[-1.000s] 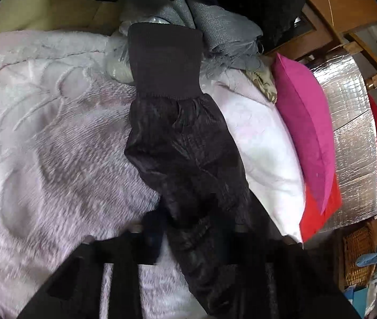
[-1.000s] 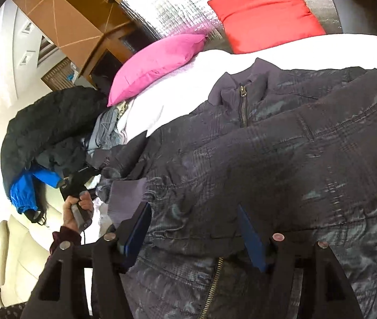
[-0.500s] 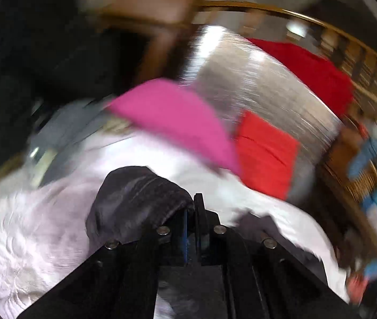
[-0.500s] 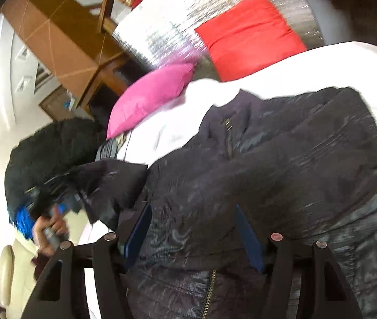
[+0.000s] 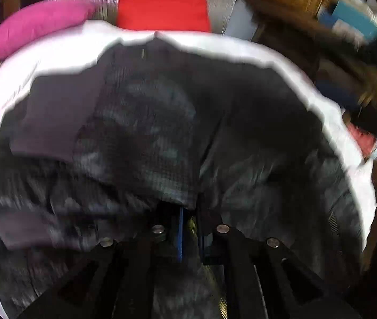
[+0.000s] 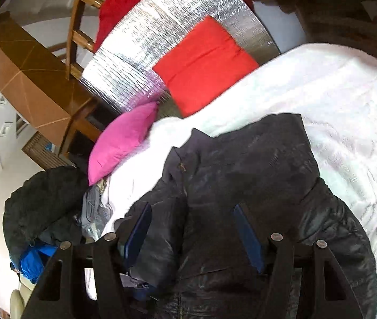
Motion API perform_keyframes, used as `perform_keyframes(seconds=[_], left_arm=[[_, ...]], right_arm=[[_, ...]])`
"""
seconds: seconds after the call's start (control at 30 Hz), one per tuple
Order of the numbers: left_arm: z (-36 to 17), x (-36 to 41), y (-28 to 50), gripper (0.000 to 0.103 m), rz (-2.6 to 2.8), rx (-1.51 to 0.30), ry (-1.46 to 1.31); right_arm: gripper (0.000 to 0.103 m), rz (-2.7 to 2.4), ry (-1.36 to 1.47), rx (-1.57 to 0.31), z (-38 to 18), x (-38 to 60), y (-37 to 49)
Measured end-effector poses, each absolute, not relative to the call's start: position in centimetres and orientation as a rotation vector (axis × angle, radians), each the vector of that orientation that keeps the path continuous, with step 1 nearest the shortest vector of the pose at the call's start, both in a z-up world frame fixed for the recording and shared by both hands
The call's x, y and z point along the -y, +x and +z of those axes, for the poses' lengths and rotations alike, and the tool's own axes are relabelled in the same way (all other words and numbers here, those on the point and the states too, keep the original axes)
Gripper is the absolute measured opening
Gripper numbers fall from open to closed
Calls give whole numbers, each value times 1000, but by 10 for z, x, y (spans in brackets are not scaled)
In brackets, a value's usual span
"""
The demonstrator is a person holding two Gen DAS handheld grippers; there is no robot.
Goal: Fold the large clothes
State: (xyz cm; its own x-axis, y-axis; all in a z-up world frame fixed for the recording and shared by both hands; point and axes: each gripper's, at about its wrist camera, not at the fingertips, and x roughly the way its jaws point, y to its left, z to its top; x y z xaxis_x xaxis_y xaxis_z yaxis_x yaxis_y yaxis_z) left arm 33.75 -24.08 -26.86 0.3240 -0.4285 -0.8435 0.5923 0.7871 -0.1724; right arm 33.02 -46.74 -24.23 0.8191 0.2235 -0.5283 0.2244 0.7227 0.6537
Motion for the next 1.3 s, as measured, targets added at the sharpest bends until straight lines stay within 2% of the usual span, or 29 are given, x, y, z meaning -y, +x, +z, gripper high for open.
perform_keyframes(seconds=[0.07, 0.1, 0.13, 0.2, 0.27, 0.37, 0.47, 0.5, 0.57, 0.63, 0.67, 0.83, 0.9, 1.1, 1.23, 1.3], left_arm=[[-251, 220, 326, 17, -688, -1033, 143], [-240, 207, 323, 36, -693, -1002, 110], [-224, 187, 319, 61, -688, -947, 62], [-201, 144, 316, 78, -633, -844, -31], [-184, 101, 329, 78, -556, -773, -122], [-189, 57, 363, 78, -380, -739, -213], [-209, 27, 392, 74, -240, -804, -273], [-214, 23, 400, 69, -242, -815, -302], [-220, 33, 418, 67, -239, -834, -309], [-231, 43, 428, 55, -253, -865, -285], [-234, 49, 429, 53, -261, -884, -275], [-258, 70, 425, 50, -230, -963, -137], [-257, 73, 419, 50, -229, -969, -109], [-266, 74, 413, 51, -226, -992, -86], [-268, 77, 412, 52, -222, -993, -63], [-275, 73, 418, 52, -221, -1005, -62]], right_arm=[[68, -2, 759, -657, -244, 466, 334], [68, -3, 746, -664, -244, 464, 336], [68, 2, 733, -671, -244, 461, 337], [68, 35, 707, -691, -244, 452, 340], [72, 74, 649, -708, -241, 435, 345], [78, 140, 490, -717, -236, 389, 349], [79, 204, 329, -745, -240, 339, 358], [79, 216, 288, -758, -243, 325, 361], [79, 224, 208, -791, -253, 298, 371], [79, 200, 141, -817, -264, 277, 380], [79, 173, 106, -832, -270, 269, 386], [78, 35, 33, -839, -290, 268, 406], [70, -20, 123, -839, -291, 287, 408], [70, -66, 712, -880, -311, 393, 399], [70, -6, 941, -829, -309, 426, 381], [71, -18, 966, -769, -300, 437, 372]])
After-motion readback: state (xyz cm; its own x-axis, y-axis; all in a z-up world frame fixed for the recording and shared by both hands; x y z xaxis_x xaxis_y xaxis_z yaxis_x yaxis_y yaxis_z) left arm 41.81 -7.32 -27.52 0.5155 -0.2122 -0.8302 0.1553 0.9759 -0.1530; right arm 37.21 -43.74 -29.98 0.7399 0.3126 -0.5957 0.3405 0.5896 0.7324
